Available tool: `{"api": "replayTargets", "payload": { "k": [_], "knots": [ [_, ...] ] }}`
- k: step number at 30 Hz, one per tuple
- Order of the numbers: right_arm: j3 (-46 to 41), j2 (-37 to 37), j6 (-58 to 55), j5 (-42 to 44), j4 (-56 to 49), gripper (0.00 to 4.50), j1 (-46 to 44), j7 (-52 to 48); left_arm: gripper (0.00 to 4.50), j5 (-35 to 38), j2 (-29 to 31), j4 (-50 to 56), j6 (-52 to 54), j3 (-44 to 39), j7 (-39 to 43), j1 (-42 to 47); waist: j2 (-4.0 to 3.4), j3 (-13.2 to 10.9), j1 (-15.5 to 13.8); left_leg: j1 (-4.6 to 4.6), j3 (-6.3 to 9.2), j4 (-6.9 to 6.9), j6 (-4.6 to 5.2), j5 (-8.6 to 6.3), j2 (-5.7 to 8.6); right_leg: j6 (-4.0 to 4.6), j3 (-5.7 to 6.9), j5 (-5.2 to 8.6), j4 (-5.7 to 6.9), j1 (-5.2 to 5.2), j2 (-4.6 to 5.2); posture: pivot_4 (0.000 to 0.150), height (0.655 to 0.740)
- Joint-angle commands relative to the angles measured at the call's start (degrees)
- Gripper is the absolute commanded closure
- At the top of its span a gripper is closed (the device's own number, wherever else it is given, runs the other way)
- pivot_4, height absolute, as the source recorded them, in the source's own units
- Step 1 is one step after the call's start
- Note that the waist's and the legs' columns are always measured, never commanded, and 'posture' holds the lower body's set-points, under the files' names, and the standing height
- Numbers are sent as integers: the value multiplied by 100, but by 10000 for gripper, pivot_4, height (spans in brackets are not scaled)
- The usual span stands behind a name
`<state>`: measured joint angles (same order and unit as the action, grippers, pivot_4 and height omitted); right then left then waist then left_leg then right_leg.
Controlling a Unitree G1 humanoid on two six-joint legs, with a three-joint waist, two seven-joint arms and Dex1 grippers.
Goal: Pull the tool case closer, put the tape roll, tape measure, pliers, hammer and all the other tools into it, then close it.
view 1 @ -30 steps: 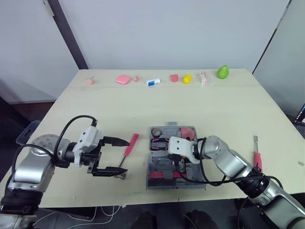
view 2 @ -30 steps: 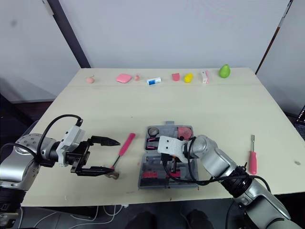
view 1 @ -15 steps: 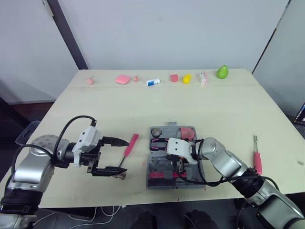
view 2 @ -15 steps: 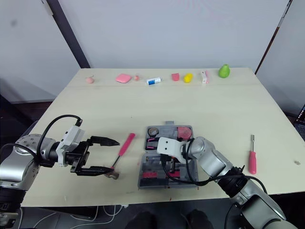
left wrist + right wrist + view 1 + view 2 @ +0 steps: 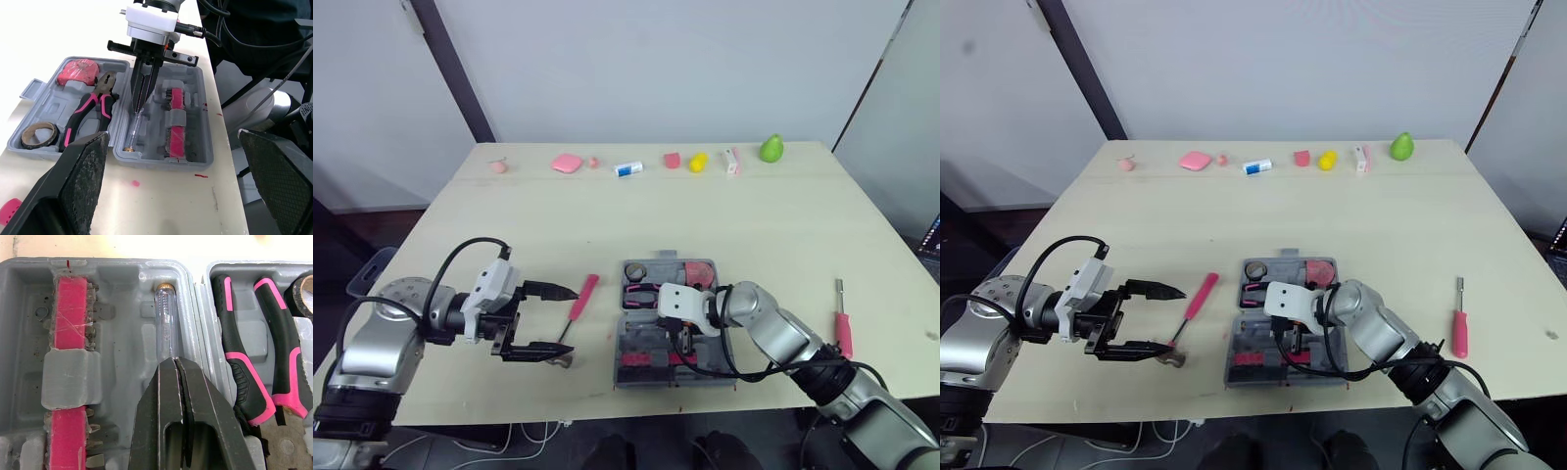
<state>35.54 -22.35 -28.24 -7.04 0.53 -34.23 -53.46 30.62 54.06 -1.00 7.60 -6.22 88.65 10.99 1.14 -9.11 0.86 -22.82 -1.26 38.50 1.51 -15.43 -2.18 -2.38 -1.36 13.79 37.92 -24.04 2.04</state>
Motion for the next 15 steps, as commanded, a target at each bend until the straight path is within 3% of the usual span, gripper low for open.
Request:
{"api": "replayTargets", "payload": {
  "k": [1, 15],
  "knots": [
    [40, -41, 23, -69, -12, 44821, 112, -75, 0, 55, 38, 55, -80, -102, 174, -30, 0, 0, 1, 0, 0, 0, 0, 0, 0, 0, 0, 0, 0, 0, 0, 1500, 7400],
    [11, -85, 491, -143, 79, 44821, 188, -82, 0, 55, 44, 2, -101, -87, 183, -19, 0, 0, 2, 2, -1, 0, 0, 0, 0, 0, 0, 0, 0, 0, 0, 1500, 7400]
  ]
}}
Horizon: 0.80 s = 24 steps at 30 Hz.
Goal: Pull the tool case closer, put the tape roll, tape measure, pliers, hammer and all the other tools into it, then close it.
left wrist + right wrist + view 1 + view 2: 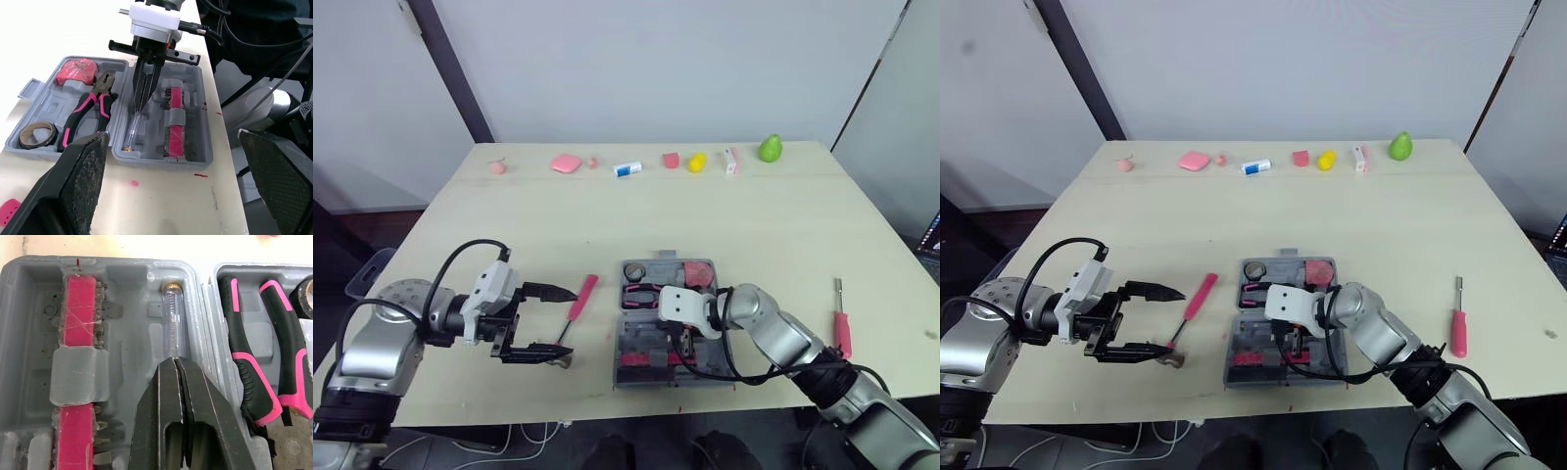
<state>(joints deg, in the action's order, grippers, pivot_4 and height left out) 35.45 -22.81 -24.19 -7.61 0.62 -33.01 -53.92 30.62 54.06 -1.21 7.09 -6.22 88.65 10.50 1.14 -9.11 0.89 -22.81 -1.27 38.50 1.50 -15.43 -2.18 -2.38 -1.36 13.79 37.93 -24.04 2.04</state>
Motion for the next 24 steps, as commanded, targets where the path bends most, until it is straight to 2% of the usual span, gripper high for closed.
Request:
{"api": "replayTargets", "payload": {
  "k": [1, 24],
  "knots": [
    [5, -26, 94, -90, 86, 44821, 73, -26, 0, 57, 44, 25, -47, -85, 183, 36, 0, 0, 0, 0, 0, 0, 0, 0, 0, 0, 0, 0, 0, 0, 0, 1500, 7400],
    [-151, 98, 281, -214, 330, 44821, 90, 72, 0, 92, 35, 85, 1, -122, 130, -35, 1, 0, -1, 4, -1, 1, 0, 0, -2, 1, -1, -1, 4, 1, -2, 1500, 7400]
  ]
}}
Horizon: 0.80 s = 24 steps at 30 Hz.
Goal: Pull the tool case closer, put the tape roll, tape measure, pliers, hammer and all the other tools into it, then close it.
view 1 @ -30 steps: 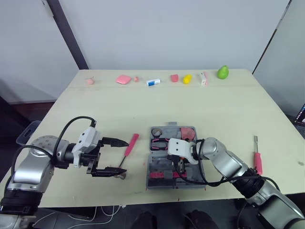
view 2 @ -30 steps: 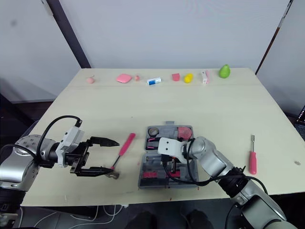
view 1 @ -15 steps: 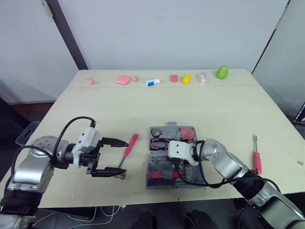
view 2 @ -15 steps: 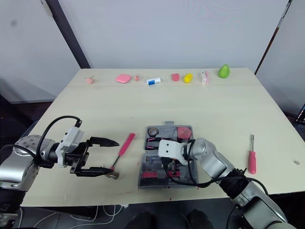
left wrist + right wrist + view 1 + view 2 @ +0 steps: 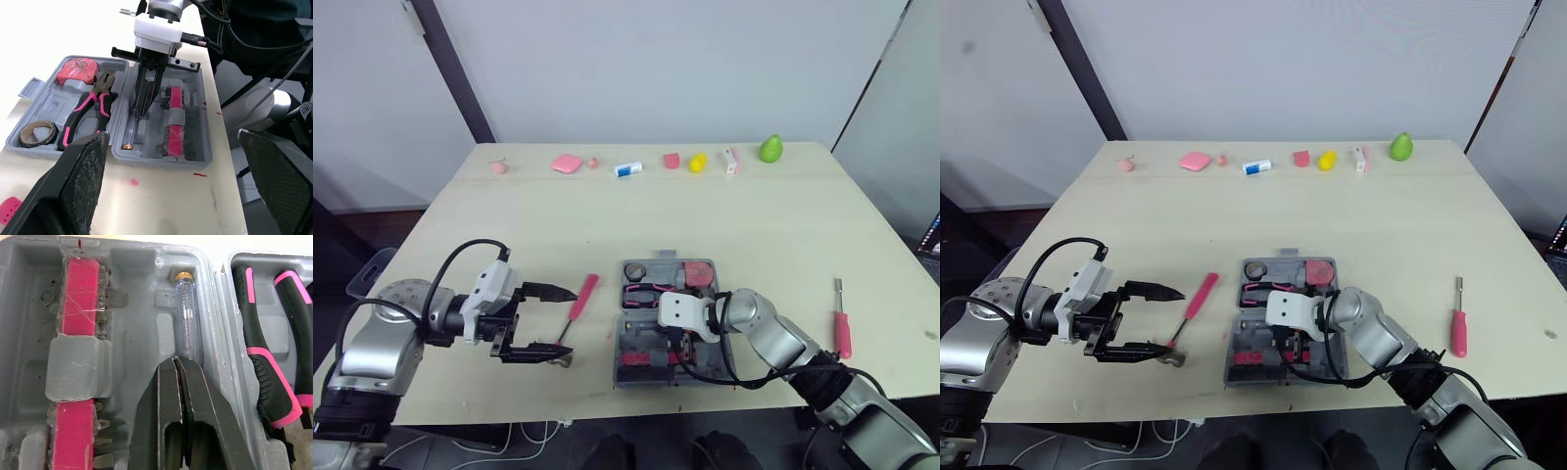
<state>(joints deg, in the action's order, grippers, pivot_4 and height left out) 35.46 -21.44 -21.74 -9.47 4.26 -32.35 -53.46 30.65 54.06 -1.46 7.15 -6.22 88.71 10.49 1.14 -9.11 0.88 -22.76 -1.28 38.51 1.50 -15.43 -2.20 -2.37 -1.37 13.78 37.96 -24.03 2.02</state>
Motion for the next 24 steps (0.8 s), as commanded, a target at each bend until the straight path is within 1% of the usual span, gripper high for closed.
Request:
{"api": "replayTargets", "payload": {
  "k": [1, 9, 13, 18, 24],
  "knots": [
    [-240, -17, 27, 80, -120, 44821, 50, 13, 0, 106, 23, 109, 13, -139, 103, -41, 0, 0, 0, 0, 0, 0, 0, 0, 0, 0, 0, 0, 0, 0, 0, 1500, 7400],
    [-1240, -78, 88, 1064, -929, 44821, 397, -78, 0, 458, -175, 96, 407, -533, -361, -104, 0, -1, -9, -5, 4, 0, 0, 0, -1, 0, -1, 0, -3, -1, 1, 1500, 7400],
    [-2163, -205, 332, 1795, -1404, 44821, 1013, -33, 0, 542, -438, 141, 556, -879, -845, -413, 0, -1, -10, -5, 10, -3, 0, 0, -1, 0, 0, 0, -7, 0, 2, 1500, 7400],
    [-3197, -560, 983, 2104, -1575, 44821, 1886, 225, 0, 467, -785, 23, 461, -1357, -1480, -884, 4, -2, -22, -6, 9, -4, -1, 0, 1, -1, -4, 0, -9, 0, 8, 1500, 7400],
    [-4472, -771, 1248, 2706, -1663, 44821, 3062, 468, 0, 257, -1048, -336, 28, -1867, -1849, -1638, 4, -2, -4, 7, 3, -4, 0, 0, -2, 0, -8, 0, -3, 3, 2, 1500, 7400]
  ]
}}
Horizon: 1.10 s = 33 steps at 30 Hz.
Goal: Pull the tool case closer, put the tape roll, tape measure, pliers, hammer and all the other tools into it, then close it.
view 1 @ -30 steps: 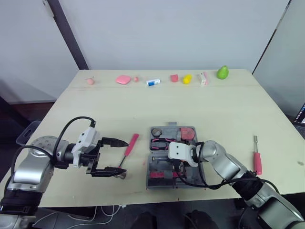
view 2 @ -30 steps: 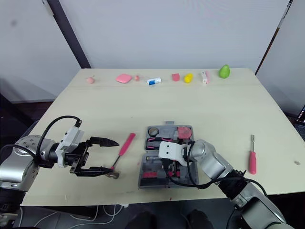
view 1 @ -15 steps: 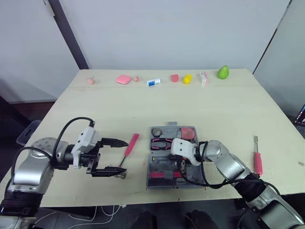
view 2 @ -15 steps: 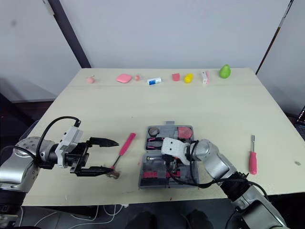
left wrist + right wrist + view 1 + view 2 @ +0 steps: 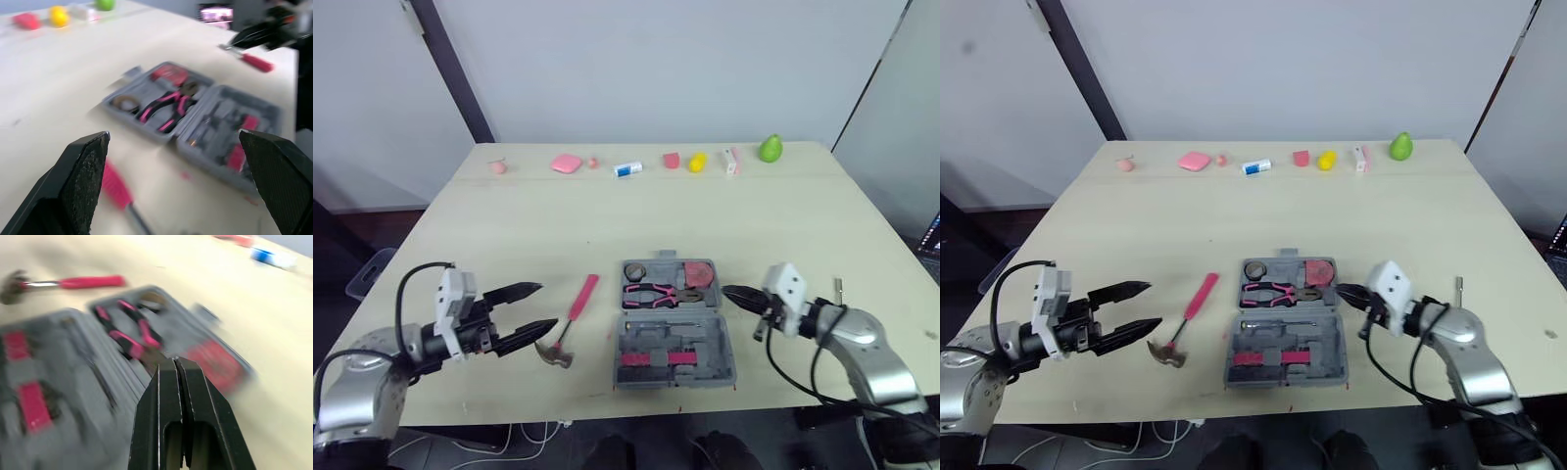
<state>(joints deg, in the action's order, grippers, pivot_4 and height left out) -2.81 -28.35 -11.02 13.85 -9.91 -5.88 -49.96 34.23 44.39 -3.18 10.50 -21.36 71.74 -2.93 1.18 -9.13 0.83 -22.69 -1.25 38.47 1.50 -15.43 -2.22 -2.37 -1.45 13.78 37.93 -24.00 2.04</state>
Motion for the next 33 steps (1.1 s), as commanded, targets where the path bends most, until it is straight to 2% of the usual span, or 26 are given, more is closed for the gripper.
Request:
{"api": "replayTargets", "payload": {
  "k": [1, 5, 6, 7, 13, 15, 26, 33],
  "knots": [
    [-885, -119, 256, 465, -215, 44821, 698, 109, 0, -169, -127, -394, -484, -456, -140, -448, 0, 1, -6, 2, 0, 0, 0, 0, -1, 0, 0, 0, 0, 2, 0, 1500, 7400],
    [-1561, -99, 406, 820, -228, 44821, 1492, 189, 0, -259, -239, -821, -803, -674, -158, -832, 2, 2, -14, 2, -6, -3, 0, 0, 0, 1, 0, 1, -8, 7, 2, 1500, 7400],
    [-1753, -56, 454, 939, -221, 39466, 1702, 209, 0, -263, -269, -965, -862, -735, -185, -898, 2, 2, -16, 3, -5, -2, 0, 0, -1, 1, 0, 1, -7, 7, 3, 1500, 7400],
    [-1896, -22, 508, 1021, -204, 36792, 1882, 218, 0, -283, -279, -1125, -944, -784, -187, -949, 3, 3, -21, 6, -5, -1, 0, 0, -2, 21, 0, 13, -6, 11, 4, 1500, 7400],
    [-2502, 280, 964, 1237, 92, 6814, 2793, 323, 0, -379, -306, -1743, -1339, -1037, -260, -1217, 10, 7, -16, 34, -2, -1, -1, -1, -14, 20, -3, 17, -6, 33, 5, 1500, 7400],
    [-2703, 380, 1150, 1297, 268, 1285, 3045, 326, 0, -375, -319, -1814, -1399, -1080, -263, -1311, 10, 7, -15, 37, -1, -2, -1, -1, -19, 21, -9, 17, -6, 33, 8, 1500, 7400],
    [-3060, 420, 1570, 1529, 1051, 1285, 3387, 238, 0, -393, -279, -1691, -1468, -941, -133, -1301, 9, 9, -13, 50, -11, -7, -2, -2, -24, 18, -18, 19, -7, 34, 27, 1500, 7400],
    [-2848, 128, 1335, 1756, 452, 1285, 3174, 18, 0, -228, -305, -444, -724, -577, -344, -1232, 7, 9, -12, 50, -14, -8, -2, -2, -21, 21, -21, 17, -6, 35, 32, 1500, 7400]
  ]
}}
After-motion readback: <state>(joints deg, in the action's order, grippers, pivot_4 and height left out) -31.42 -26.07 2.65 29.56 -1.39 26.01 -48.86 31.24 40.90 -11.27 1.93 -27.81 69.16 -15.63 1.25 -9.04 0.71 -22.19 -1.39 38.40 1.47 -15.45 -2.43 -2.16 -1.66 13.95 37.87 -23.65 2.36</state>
